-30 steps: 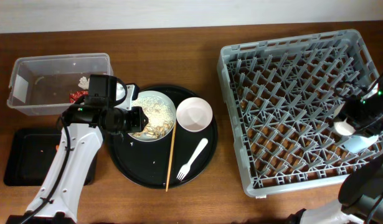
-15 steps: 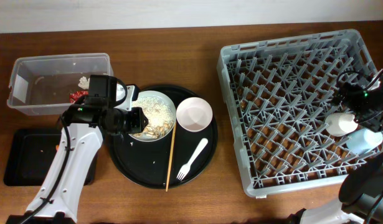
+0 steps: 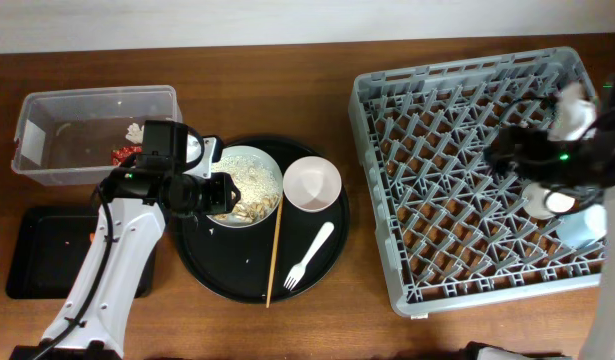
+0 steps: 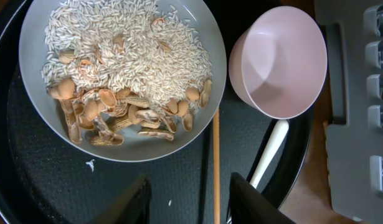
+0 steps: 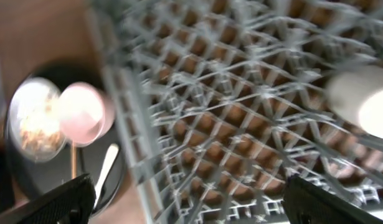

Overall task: Sort waste into correct bins and load items into the dishwasher rack
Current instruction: 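Reach the right gripper to the pink cup and grasp it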

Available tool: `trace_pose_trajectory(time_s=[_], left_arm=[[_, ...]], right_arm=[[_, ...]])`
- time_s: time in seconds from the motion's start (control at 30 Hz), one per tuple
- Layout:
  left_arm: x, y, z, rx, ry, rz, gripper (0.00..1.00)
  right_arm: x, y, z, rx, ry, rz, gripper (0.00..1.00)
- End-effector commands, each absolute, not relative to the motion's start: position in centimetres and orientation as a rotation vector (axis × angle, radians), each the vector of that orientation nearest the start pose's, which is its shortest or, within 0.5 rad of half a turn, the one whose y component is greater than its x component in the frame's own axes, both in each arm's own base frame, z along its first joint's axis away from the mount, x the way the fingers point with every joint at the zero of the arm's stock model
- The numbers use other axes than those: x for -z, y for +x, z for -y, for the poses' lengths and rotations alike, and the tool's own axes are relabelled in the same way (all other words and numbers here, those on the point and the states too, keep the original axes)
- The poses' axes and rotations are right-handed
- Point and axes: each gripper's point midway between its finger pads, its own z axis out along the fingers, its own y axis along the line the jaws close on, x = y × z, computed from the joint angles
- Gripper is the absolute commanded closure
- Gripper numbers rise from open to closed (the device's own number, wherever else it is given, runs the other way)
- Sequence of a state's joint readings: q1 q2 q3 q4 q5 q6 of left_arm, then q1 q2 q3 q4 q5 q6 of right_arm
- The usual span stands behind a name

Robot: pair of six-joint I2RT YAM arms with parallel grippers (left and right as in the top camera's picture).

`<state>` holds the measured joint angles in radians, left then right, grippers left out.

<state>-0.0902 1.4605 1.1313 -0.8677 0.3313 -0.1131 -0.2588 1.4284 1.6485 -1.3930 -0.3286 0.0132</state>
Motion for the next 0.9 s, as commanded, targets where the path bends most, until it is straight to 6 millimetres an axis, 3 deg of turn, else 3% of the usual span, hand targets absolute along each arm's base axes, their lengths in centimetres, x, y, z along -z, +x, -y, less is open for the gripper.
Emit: trace_pose_trajectory(time_s=[0.0, 0.17, 0.23, 0.33, 0.43, 0.57, 0.87], left_arm=[[-13.6, 32.4, 8.3, 0.500, 0.054, -2.747, 0.55], [-13.5, 32.1, 8.2, 0.497, 0.050, -2.760, 0.54], [-13.3, 32.0, 7.8, 0.468, 0.042, -2.774, 0.54], [-12.9, 31.8, 6.8, 0.382, 0.023, -2.793, 0.54], [-12.3, 31.4, 4.9, 0.227, -0.009, -2.829, 0.54], [-11.6, 30.3, 1.1, -0.064, -0.194, -2.868, 0.53], [-10.9, 29.8, 0.7, -0.084, -0.295, -2.873, 0.52]], right_arm=[[-26.8, 31.0, -3.2, -0.443, -0.008, -2.693, 0.01], [-25.0, 32.5, -10.7, -0.511, -0.324, -2.706, 0.01], [-23.3, 33.0, -13.9, -0.532, -0.440, -2.726, 0.01], [-20.1, 33.9, -16.5, -0.459, -0.535, -2.780, 0.00], [-16.4, 35.7, -17.6, -0.294, -0.522, -2.831, 0.04], [-12.5, 37.3, -19.7, -0.283, -0.508, -2.868, 0.05], [-6.3, 38.1, -21.2, -0.267, -0.431, -2.977, 0.22]])
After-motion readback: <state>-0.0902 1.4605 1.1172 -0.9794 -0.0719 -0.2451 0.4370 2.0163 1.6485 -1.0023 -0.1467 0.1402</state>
